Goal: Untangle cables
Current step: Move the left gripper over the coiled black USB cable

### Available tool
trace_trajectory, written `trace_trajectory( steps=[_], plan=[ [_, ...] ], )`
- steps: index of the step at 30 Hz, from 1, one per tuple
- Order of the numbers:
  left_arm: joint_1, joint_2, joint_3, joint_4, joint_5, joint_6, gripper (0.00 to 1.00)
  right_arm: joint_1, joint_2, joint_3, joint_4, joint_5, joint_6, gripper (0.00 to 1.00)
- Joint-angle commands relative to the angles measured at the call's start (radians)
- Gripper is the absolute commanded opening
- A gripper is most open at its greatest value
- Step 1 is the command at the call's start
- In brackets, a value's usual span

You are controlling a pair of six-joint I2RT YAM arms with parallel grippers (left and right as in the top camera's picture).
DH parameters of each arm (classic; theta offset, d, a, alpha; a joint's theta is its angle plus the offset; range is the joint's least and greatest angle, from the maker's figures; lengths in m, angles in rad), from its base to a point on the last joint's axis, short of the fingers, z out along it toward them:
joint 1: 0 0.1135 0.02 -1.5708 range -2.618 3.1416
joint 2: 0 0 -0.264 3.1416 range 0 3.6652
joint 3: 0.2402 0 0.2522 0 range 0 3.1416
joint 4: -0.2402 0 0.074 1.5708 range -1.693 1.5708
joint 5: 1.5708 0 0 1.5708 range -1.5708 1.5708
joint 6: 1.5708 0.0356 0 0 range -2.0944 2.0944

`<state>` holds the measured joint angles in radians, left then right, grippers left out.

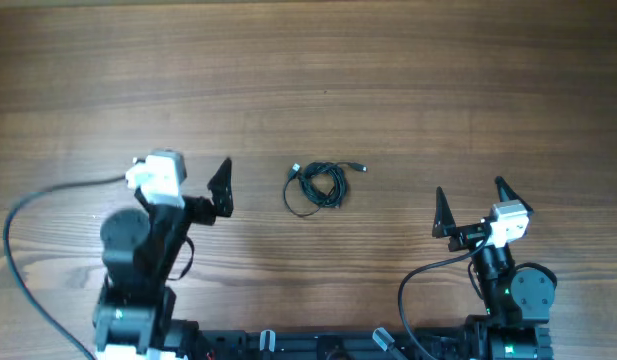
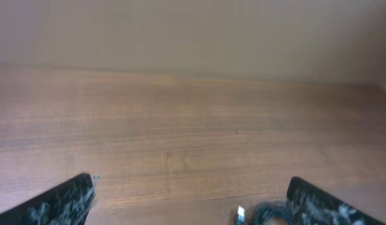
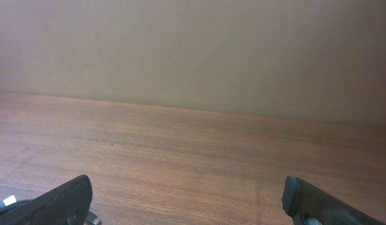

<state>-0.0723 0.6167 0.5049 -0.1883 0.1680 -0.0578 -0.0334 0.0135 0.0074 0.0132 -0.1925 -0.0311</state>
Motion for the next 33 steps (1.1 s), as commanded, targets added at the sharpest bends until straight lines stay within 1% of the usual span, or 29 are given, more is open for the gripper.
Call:
trace_trajectory(
  steps=[1,4,6,8,10,14,17,21,24,28,31,33],
  plan=[
    [-0.005,0.142,0.150,-0.109,0.048,-0.003,1.00,0.004,-0.010,-0.002,0.004,0.013,0.006,1.00],
    [-0.005,0.279,0.254,-0.236,0.150,-0.010,1.00,0.004,-0.010,-0.002,0.004,0.013,0.006,1.00],
    [-0.005,0.348,0.283,-0.267,0.158,-0.074,1.00,0.004,-0.010,-0.002,0.004,0.013,0.006,1.00],
    [-0.008,0.410,0.290,-0.272,0.157,-0.180,1.00,0.004,-0.010,-0.002,0.004,0.013,0.006,1.00],
    [-0.037,0.456,0.291,-0.271,0.157,-0.210,1.00,0.004,-0.010,-0.002,0.004,0.013,0.006,1.00],
    [-0.126,0.507,0.294,-0.241,0.129,-0.213,1.00,0.004,-0.010,-0.002,0.004,0.013,0.006,1.00],
    [-0.217,0.544,0.314,-0.233,0.036,-0.213,1.00,0.004,-0.010,-0.002,0.004,0.013,0.006,1.00],
    [-0.293,0.620,0.388,-0.249,0.012,-0.240,1.00,0.004,-0.010,-0.002,0.004,0.013,0.006,1.00],
    [-0.322,0.700,0.480,-0.298,0.012,-0.241,1.00,0.004,-0.010,-0.002,0.004,0.013,0.006,1.00],
    [-0.345,0.854,0.651,-0.463,-0.021,-0.242,1.00,0.004,-0.010,-0.002,0.004,0.013,0.006,1.00],
    [-0.351,0.904,0.665,-0.458,-0.020,-0.242,1.00,0.004,-0.010,-0.002,0.004,0.013,0.006,1.00],
    [-0.351,0.906,0.665,-0.456,-0.020,-0.242,1.00,0.004,-0.010,-0.002,0.004,0.013,0.006,1.00]
  ],
)
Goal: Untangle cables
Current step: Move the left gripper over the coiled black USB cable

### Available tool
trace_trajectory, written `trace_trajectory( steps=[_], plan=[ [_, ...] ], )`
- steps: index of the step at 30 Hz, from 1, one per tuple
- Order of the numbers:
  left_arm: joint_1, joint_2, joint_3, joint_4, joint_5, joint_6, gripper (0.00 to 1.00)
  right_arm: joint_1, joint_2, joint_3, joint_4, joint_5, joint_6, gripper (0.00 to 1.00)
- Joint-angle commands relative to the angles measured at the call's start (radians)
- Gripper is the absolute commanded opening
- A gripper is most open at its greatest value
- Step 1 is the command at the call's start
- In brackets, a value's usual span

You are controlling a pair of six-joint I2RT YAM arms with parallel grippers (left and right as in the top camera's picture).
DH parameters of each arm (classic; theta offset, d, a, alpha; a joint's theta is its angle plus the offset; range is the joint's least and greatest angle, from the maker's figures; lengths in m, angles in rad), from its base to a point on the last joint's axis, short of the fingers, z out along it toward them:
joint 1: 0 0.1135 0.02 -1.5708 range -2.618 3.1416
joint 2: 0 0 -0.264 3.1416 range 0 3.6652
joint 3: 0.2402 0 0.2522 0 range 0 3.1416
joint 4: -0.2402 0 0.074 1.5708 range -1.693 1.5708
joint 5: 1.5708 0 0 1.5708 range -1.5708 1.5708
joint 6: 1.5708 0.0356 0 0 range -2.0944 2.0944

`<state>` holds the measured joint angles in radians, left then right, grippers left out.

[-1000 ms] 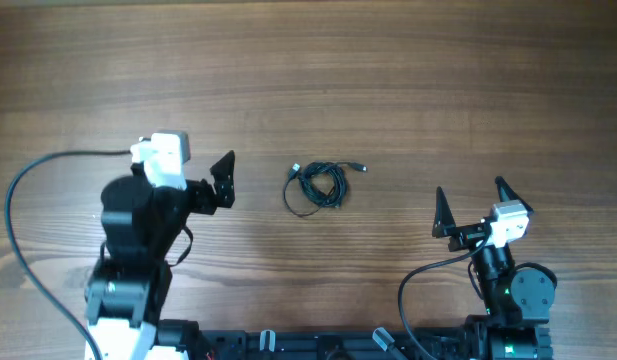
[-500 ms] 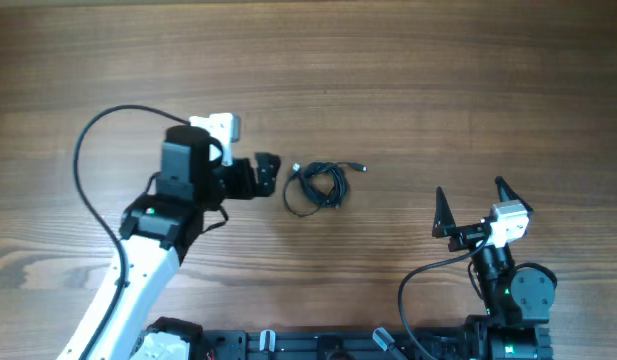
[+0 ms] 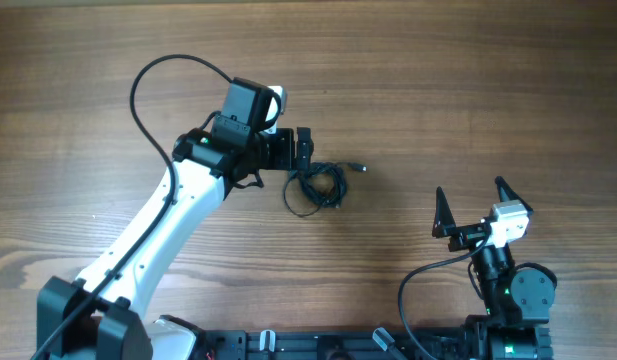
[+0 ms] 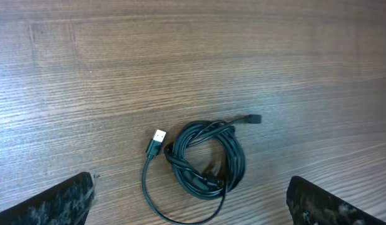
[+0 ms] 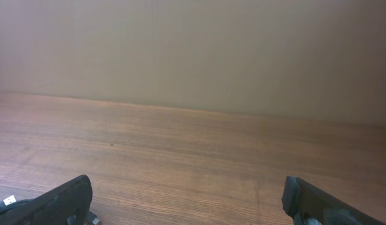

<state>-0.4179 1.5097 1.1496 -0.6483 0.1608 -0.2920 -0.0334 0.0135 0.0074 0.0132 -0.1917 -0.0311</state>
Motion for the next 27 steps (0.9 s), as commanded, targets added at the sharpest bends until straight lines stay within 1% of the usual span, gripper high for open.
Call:
trace_trajectory(
  steps=[1,5,9,10,11,12,14,15,16,22,24,27],
  plan=[
    [-0.006,0.013,0.020,0.008,-0.007,-0.008,1.00,0.004,-0.010,-0.002,0.004,0.012,0.006,1.00],
    [-0.006,0.013,0.020,0.013,0.064,-0.008,1.00,0.004,-0.010,-0.002,0.004,0.012,0.006,1.00],
    [-0.006,0.013,0.020,0.055,0.075,-0.009,1.00,0.004,-0.010,-0.002,0.004,0.013,0.006,1.00],
    [-0.006,0.013,0.020,0.068,0.075,-0.018,1.00,0.004,-0.010,-0.002,0.004,0.013,0.006,1.00],
    [-0.006,0.013,0.019,0.076,0.074,-0.066,1.00,0.004,-0.010,-0.002,0.004,0.012,0.006,1.00],
    [-0.006,0.013,0.019,0.077,0.074,-0.085,1.00,0.004,-0.010,-0.002,0.004,0.012,0.006,1.00],
    [-0.009,0.013,0.019,0.076,0.074,-0.092,1.00,0.004,-0.010,-0.002,0.004,0.012,0.006,1.00],
    [-0.013,0.016,0.019,0.077,0.073,-0.095,0.95,0.004,-0.010,-0.002,0.004,0.012,0.006,1.00],
    [-0.015,0.018,0.019,0.077,0.066,-0.108,0.93,0.004,-0.010,-0.002,0.004,0.013,0.006,1.00],
    [-0.071,0.095,0.019,0.076,-0.076,-0.246,0.75,0.004,-0.010,-0.002,0.004,0.012,0.006,1.00],
    [-0.085,0.137,0.019,0.076,-0.084,-0.274,0.69,0.004,-0.010,-0.002,0.004,0.012,0.006,1.00],
    [-0.101,0.217,0.019,0.073,-0.084,-0.298,0.64,0.004,-0.010,-0.002,0.004,0.012,0.006,1.00]
  ],
)
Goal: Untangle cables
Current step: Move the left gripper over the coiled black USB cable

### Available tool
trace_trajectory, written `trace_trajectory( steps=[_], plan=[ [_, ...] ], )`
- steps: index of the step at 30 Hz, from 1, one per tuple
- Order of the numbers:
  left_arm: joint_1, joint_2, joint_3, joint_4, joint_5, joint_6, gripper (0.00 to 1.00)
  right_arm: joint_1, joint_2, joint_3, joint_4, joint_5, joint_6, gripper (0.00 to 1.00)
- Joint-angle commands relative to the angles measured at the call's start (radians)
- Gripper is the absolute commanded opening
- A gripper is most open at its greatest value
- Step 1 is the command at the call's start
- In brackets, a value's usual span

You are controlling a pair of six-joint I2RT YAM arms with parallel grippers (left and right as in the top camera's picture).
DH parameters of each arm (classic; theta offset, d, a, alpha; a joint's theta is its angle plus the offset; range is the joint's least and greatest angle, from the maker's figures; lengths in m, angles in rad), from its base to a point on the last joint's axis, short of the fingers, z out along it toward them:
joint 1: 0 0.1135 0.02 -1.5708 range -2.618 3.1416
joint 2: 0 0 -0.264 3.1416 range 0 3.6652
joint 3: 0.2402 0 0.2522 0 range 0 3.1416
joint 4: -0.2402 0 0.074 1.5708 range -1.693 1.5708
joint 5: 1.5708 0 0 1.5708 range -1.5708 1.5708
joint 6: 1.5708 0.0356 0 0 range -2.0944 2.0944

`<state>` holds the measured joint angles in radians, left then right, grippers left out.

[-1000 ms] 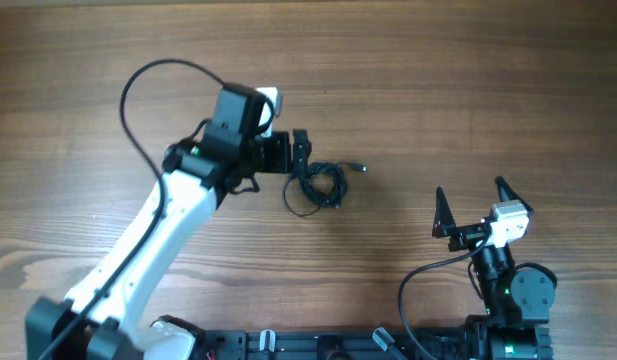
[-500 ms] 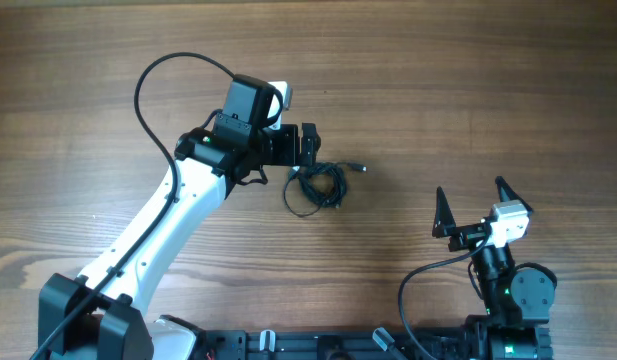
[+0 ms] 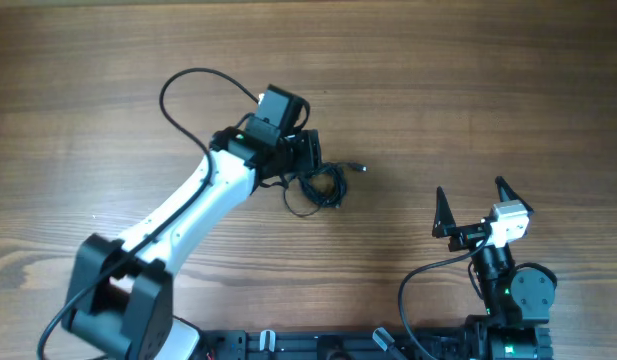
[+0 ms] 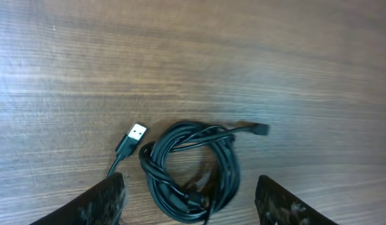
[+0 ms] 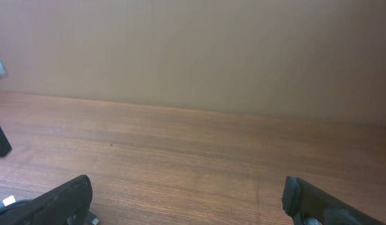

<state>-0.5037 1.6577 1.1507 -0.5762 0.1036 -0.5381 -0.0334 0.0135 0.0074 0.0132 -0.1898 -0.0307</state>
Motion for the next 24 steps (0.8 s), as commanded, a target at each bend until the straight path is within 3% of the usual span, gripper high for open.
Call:
trace_trajectory(
  steps=[1,8,24],
  plan=[
    [-0.016,0.083,0.018,-0.002,-0.027,-0.055,0.63,0.004,-0.010,-0.002,0.004,0.011,0.005,1.00],
    [-0.023,0.166,0.018,-0.031,-0.022,-0.100,0.52,0.004,-0.010,-0.002,0.004,0.010,0.006,1.00],
    [-0.088,0.172,0.018,-0.045,-0.057,-0.152,0.50,0.004,-0.010,-0.002,0.004,0.010,0.005,1.00]
  ],
)
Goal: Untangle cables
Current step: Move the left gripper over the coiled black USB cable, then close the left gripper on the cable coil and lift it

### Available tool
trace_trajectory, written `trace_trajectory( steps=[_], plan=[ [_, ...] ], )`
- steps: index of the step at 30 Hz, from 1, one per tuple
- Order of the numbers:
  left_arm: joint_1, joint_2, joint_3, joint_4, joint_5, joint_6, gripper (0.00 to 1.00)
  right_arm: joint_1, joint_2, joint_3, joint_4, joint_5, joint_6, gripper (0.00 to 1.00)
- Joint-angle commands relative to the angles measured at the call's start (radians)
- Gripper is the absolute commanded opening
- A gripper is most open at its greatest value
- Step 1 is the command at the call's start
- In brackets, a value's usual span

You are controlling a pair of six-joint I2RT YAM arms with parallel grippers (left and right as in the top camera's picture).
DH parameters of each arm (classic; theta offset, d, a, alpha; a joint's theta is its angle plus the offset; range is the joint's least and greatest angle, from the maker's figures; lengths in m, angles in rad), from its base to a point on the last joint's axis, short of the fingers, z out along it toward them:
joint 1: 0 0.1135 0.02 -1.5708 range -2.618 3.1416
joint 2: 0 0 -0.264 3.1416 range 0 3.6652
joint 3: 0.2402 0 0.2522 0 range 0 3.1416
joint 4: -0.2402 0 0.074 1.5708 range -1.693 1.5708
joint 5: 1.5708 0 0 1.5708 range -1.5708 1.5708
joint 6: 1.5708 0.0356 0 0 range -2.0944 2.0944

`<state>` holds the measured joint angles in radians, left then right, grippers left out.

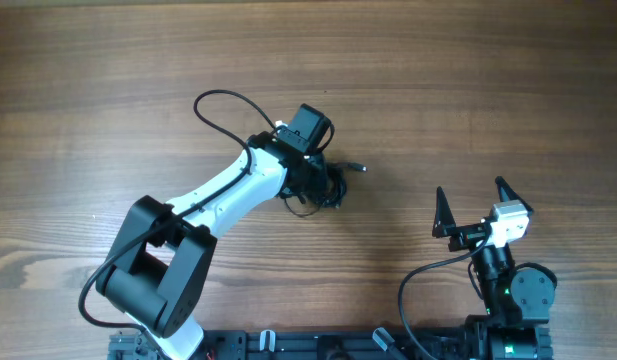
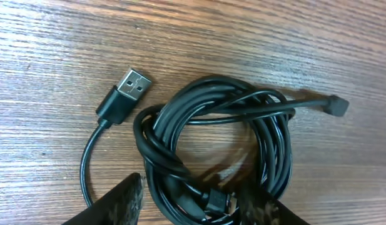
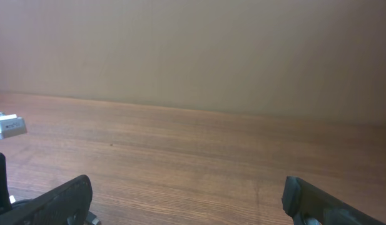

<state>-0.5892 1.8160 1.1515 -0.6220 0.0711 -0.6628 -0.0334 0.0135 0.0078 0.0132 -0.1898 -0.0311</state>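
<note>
A black cable (image 2: pixel 156 159) lies wound in a tangled coil on the wood table. Its USB-A plug (image 2: pixel 125 94) sticks out at upper left, and a small plug (image 2: pixel 336 105) at upper right. My left gripper (image 2: pixel 193 203) is down on the coil, open, its fingers straddling the coil's near strands. From overhead the coil (image 1: pixel 336 187) is partly covered by the left gripper (image 1: pixel 314 184). My right gripper (image 1: pixel 471 197) hangs open near the front right, well away from the cable, with nothing between its fingers (image 3: pixel 61 200).
The left arm's own black supply cable (image 1: pixel 223 105) loops above the table behind its wrist. The brown wood table (image 1: pixel 468 80) stretches round the coil. A plain beige wall (image 3: pixel 193 50) stands beyond the far edge.
My left gripper has dropped closer onto the coil and shifted slightly right. Its fingers now reach around the coil's near strands. The cable and the right arm have not moved.
The left arm was folded at the front left, gripper open, with the coil untouched mid-table. It was then stretched out above the coil with jaws wide, then lower with jaws narrower, and now sits on the coil. The right arm stayed parked throughout.
</note>
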Motion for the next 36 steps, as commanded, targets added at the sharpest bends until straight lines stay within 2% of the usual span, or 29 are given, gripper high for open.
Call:
trace_trajectory(
  steps=[1,7,10,16,20,29,33,36],
  plan=[
    [-0.003,0.014,0.017,0.000,-0.024,-0.027,0.50,0.004,-0.010,-0.003,0.004,0.010,0.006,1.00],
    [-0.003,0.033,0.011,0.003,-0.025,-0.027,0.54,0.004,-0.010,-0.003,0.004,0.010,0.006,1.00],
    [-0.003,0.064,0.011,0.013,-0.024,-0.027,0.53,0.004,-0.010,-0.003,0.004,0.010,0.006,1.00],
    [-0.001,0.095,0.014,0.020,-0.049,-0.027,0.20,0.004,-0.010,-0.003,0.004,0.010,0.006,1.00],
    [0.018,0.089,0.034,0.010,-0.062,-0.026,0.04,0.004,-0.010,-0.003,0.004,0.010,0.006,1.00],
    [0.053,-0.037,0.182,-0.074,-0.062,-0.027,0.04,0.004,-0.010,-0.003,0.004,0.010,0.006,1.00],
    [0.053,-0.127,0.192,-0.035,-0.062,-0.114,0.04,0.004,-0.010,-0.003,0.004,0.010,0.006,1.00],
    [0.053,-0.168,0.192,-0.005,-0.063,-0.222,0.04,0.004,-0.010,-0.003,0.004,0.010,0.006,1.00]
  ],
)
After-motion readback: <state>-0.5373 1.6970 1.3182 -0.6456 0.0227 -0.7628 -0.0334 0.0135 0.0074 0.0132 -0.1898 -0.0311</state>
